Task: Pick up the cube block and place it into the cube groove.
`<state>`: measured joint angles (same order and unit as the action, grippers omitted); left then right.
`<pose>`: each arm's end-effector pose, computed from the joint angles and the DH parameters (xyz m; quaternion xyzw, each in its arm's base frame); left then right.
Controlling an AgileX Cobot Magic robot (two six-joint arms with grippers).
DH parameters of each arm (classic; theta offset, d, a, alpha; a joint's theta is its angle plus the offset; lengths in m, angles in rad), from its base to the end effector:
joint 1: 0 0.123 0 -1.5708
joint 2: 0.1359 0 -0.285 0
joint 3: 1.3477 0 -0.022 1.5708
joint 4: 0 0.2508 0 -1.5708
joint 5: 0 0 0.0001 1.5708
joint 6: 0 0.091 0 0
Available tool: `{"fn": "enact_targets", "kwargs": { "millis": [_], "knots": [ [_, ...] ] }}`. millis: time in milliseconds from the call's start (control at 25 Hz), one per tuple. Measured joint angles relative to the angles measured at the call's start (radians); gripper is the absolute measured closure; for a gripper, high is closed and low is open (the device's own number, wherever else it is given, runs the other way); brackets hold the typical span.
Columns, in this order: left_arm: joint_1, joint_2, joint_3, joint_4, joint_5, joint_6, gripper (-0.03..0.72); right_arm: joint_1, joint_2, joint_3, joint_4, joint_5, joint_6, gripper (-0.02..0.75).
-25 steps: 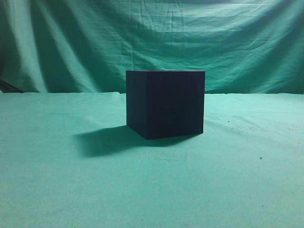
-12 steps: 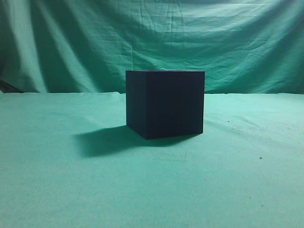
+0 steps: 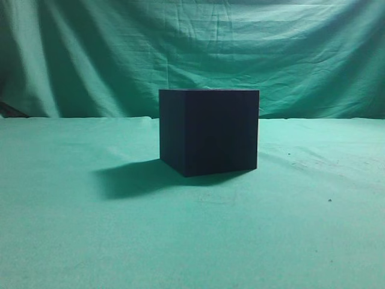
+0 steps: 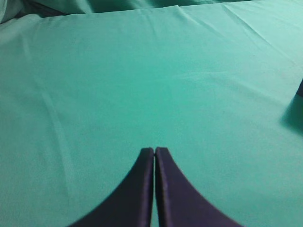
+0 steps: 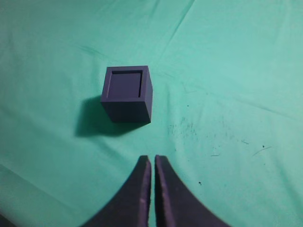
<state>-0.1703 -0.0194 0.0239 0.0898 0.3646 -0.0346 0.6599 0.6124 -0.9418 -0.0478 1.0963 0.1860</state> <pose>0.0522 -0.0060 0.1735 0.0780 0.7952 -0.0236 0.6009 0.0674 0.0474 0.3813 -0.2124 0.8767 0.1550 0.4027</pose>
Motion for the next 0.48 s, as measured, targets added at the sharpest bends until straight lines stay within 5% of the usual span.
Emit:
{"fn": "enact_targets", "kwargs": {
  "millis": [480],
  "knots": [
    [0.000,0.000,0.000,0.000,0.000,0.000,0.688,-0.008,-0.037,0.019,-0.076,-0.022,-0.074,0.738]
  ]
}}
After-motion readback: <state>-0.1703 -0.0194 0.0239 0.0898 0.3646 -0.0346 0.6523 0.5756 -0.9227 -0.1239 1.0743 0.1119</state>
